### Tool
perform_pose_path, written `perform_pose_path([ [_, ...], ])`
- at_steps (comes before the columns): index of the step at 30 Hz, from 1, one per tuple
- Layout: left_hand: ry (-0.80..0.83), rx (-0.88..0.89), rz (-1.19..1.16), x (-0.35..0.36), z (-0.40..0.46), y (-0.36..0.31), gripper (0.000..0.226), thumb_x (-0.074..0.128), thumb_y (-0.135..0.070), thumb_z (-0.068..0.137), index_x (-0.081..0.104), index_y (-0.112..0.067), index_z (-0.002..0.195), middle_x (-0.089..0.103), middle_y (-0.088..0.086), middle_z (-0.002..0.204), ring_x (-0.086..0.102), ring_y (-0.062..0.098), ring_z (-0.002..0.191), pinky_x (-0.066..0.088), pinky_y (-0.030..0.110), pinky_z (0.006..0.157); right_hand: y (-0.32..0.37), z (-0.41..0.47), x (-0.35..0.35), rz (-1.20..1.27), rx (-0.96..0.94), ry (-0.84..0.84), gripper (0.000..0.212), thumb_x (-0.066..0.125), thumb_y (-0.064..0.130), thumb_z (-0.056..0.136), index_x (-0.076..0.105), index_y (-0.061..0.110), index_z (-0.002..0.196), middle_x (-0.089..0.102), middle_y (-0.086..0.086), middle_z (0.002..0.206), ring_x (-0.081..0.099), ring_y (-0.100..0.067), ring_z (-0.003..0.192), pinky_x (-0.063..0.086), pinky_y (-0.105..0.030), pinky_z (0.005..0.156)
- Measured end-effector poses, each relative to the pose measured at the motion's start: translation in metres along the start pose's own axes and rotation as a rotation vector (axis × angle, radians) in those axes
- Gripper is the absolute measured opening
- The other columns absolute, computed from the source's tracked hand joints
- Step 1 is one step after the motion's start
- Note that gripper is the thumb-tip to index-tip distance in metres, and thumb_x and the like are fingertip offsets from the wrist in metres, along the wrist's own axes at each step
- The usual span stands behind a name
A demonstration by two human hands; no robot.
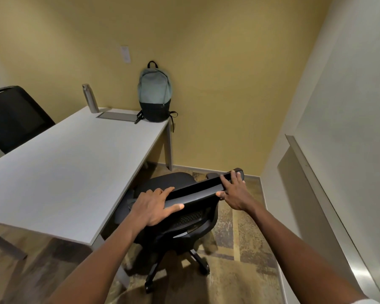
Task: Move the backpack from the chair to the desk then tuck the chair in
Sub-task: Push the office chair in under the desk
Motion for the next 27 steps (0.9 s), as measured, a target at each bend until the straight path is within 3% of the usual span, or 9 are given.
perform_pose_path([
  [3,-0.022,-0.057,-0.002,0.001,0.017,-0.007,0.097,0.002,-0.092,0.073,0.022,-0.036,0.150,0.060,0.008,0.124,0.059,0.029,0.100,0.045,0.044,0.083,-0.014,0.017,-0.011,0.172,0.070,-0.070,0.092,0.054,0.041,0.100,-0.005,-0.004,0.156,-0.025,-0.026,0.160,-0.023,-0.037,0.149,0.001,-0.046,0.123],
  [6,-0.044,-0.099,0.023,0.000,0.037,-0.015,0.099,-0.002,-0.091,0.073,0.021,-0.035,0.151,0.061,0.009,0.121,0.059,0.029,0.096,0.045,0.043,0.079,-0.027,0.037,-0.025,0.302,0.085,-0.123,0.095,0.064,0.032,0.096,0.001,-0.010,0.153,-0.024,-0.028,0.160,-0.011,-0.042,0.151,0.014,-0.047,0.123],
  [11,-0.052,-0.178,0.057,0.003,0.074,-0.033,0.098,-0.004,-0.089,0.076,0.019,-0.032,0.152,0.060,0.009,0.123,0.058,0.029,0.096,0.048,0.042,0.078,-0.053,0.079,-0.046,0.351,0.065,-0.188,0.056,0.069,0.023,0.094,0.041,-0.009,0.130,0.002,-0.028,0.163,0.026,-0.044,0.146,0.042,-0.045,0.102],
  [13,-0.051,-0.200,0.050,0.004,0.090,-0.038,0.097,-0.004,-0.087,0.077,0.018,-0.030,0.153,0.059,0.010,0.125,0.058,0.029,0.098,0.048,0.043,0.080,-0.064,0.098,-0.055,0.371,0.060,-0.197,0.041,0.065,0.020,0.096,0.046,-0.007,0.120,0.012,-0.028,0.162,0.033,-0.041,0.142,0.044,-0.037,0.097],
  [15,-0.044,-0.217,0.049,0.005,0.105,-0.041,0.096,-0.004,-0.086,0.078,0.015,-0.029,0.154,0.058,0.010,0.125,0.057,0.029,0.100,0.047,0.043,0.082,-0.071,0.118,-0.060,0.361,0.025,-0.202,0.042,0.060,0.015,0.098,0.042,-0.009,0.128,0.015,-0.030,0.160,0.041,-0.040,0.137,0.044,-0.025,0.096],
  [20,-0.019,-0.211,0.040,0.004,0.135,-0.041,0.092,-0.005,-0.083,0.081,0.006,-0.030,0.155,0.056,0.011,0.126,0.055,0.030,0.101,0.046,0.045,0.085,-0.072,0.161,-0.068,0.255,-0.054,-0.155,0.034,0.058,0.020,0.100,0.043,-0.004,0.117,0.006,-0.028,0.163,0.049,-0.041,0.129,0.044,-0.043,0.092],
  [23,-0.010,-0.218,0.043,0.006,0.153,-0.033,0.095,-0.011,-0.083,0.077,0.003,-0.030,0.155,0.056,0.012,0.126,0.055,0.030,0.101,0.047,0.044,0.085,-0.075,0.186,-0.071,0.291,-0.067,-0.150,0.045,0.056,0.013,0.101,0.037,-0.013,0.132,0.026,-0.032,0.155,0.053,-0.038,0.123,0.045,-0.020,0.089],
  [25,-0.021,-0.230,0.045,0.006,0.164,-0.028,0.095,-0.013,-0.083,0.076,0.002,-0.031,0.154,0.056,0.013,0.125,0.055,0.030,0.100,0.046,0.044,0.083,-0.072,0.199,-0.076,0.279,-0.055,-0.152,0.049,0.055,0.013,0.102,0.032,-0.012,0.137,0.034,-0.027,0.154,0.060,-0.021,0.112,0.043,-0.026,0.086],
  [27,-0.008,-0.250,0.035,0.008,0.173,-0.020,0.093,-0.010,-0.083,0.078,0.002,-0.031,0.154,0.056,0.014,0.125,0.055,0.031,0.100,0.046,0.045,0.085,-0.069,0.212,-0.077,0.268,-0.039,-0.134,0.045,0.056,0.013,0.101,0.035,-0.010,0.134,0.036,-0.026,0.153,0.059,-0.019,0.108,0.044,-0.035,0.089],
])
Point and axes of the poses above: each hand's wrist, its own z-axis towards the middle knuckle, its own x-axis out of the palm, y = z × x, the point moved 8 cm from there along z, towards the middle knuckle
